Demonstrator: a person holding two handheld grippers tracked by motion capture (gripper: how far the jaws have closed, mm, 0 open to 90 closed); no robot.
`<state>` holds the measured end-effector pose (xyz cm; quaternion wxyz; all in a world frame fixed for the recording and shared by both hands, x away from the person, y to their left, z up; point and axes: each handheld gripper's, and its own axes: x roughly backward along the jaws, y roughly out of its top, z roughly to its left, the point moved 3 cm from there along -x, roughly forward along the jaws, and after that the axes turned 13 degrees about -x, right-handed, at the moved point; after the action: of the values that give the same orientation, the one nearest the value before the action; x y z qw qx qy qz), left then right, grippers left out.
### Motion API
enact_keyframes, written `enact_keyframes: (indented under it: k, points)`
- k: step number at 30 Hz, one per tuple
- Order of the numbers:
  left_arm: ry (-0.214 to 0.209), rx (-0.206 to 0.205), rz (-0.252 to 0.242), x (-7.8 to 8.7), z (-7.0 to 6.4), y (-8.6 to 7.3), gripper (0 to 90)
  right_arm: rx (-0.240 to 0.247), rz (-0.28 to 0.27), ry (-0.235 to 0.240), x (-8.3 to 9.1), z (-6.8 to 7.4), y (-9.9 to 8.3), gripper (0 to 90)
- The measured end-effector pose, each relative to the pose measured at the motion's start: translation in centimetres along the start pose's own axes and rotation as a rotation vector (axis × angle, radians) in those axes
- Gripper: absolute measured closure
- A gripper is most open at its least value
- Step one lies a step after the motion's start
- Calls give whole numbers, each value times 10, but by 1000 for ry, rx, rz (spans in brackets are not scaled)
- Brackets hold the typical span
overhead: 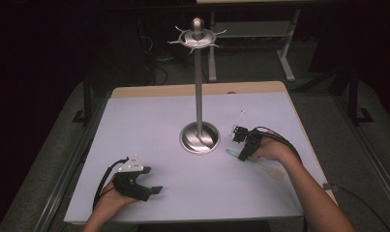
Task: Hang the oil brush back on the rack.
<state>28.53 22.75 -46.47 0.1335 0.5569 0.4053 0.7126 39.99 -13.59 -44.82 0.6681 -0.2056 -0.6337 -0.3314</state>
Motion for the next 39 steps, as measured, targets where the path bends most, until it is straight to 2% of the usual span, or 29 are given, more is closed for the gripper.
enact_keyframes:
  k: [8,14,21,26,39]
  points:
    - [0,-1,2,0,0,0,137,1,48,-38,0,6,5,774]
    - [6,0,-5,1,1,0,137,-7,41,-32,0,5,4,779]
    - [9,3,-6,1,1,-1,137,-25,-6,-8,2,0,-1,779]
    - [8,3,-9,1,1,0,137,-48,-66,7,13,-4,-5,779]
    - [7,7,-11,0,0,0,137,-106,-343,55,48,-15,-22,780]
